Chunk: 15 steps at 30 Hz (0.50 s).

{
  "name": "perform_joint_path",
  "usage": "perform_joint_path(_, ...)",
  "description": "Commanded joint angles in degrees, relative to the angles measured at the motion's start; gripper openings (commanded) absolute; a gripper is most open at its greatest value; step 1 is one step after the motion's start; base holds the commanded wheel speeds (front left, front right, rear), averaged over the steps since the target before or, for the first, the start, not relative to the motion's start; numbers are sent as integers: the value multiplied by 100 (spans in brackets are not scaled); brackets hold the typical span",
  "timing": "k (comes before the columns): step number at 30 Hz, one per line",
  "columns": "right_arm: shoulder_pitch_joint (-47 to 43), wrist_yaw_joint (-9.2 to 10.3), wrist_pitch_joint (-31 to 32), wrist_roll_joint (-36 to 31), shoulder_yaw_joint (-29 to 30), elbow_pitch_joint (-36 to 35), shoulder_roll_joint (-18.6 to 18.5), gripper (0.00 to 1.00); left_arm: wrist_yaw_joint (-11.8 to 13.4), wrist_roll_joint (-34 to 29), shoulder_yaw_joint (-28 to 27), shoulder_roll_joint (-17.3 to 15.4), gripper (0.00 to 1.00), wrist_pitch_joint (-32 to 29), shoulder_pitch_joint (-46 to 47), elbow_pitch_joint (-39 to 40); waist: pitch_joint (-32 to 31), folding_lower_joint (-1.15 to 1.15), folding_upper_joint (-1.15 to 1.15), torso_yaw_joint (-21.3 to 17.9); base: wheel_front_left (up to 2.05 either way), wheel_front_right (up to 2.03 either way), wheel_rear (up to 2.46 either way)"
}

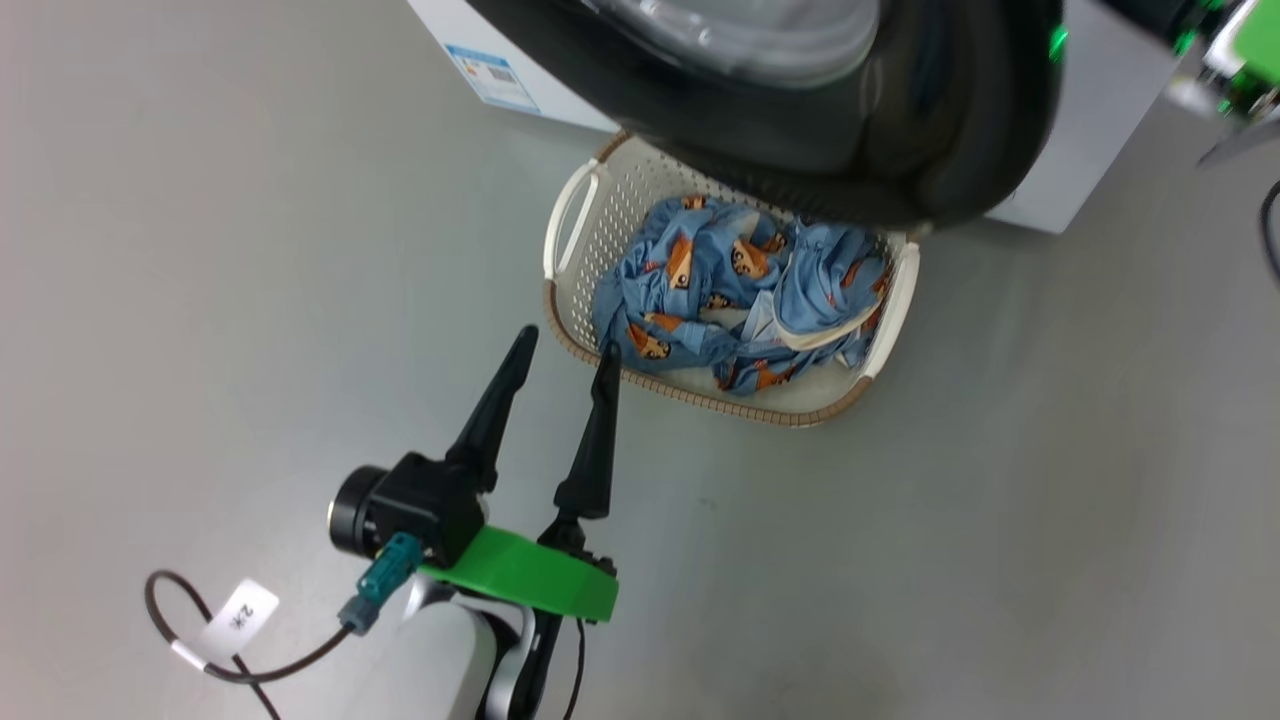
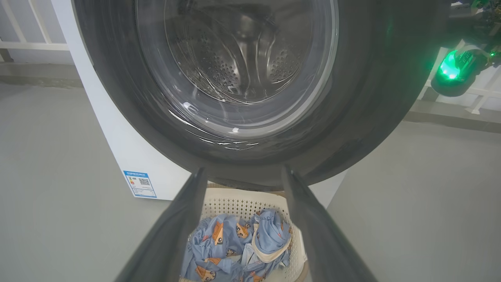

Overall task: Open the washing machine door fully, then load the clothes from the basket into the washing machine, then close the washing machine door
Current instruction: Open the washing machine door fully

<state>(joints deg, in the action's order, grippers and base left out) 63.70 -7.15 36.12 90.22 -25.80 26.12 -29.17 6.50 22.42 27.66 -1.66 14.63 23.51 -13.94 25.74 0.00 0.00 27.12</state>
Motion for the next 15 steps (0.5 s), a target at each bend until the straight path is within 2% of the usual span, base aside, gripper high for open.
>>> perform_joint_path(1, -197, -34, 73, 57, -81, -222, 170, 0, -30, -50, -214, -121, 100, 37, -128, 66, -158, 0, 0, -22, 0, 0, 0)
perform_joint_path(15, -1282, -34, 311, 206, -397, -826, 685, 0, -229, -278, -638, -121, 100, 37, -680, -100, -915, 0, 0, -10, 0, 0, 0)
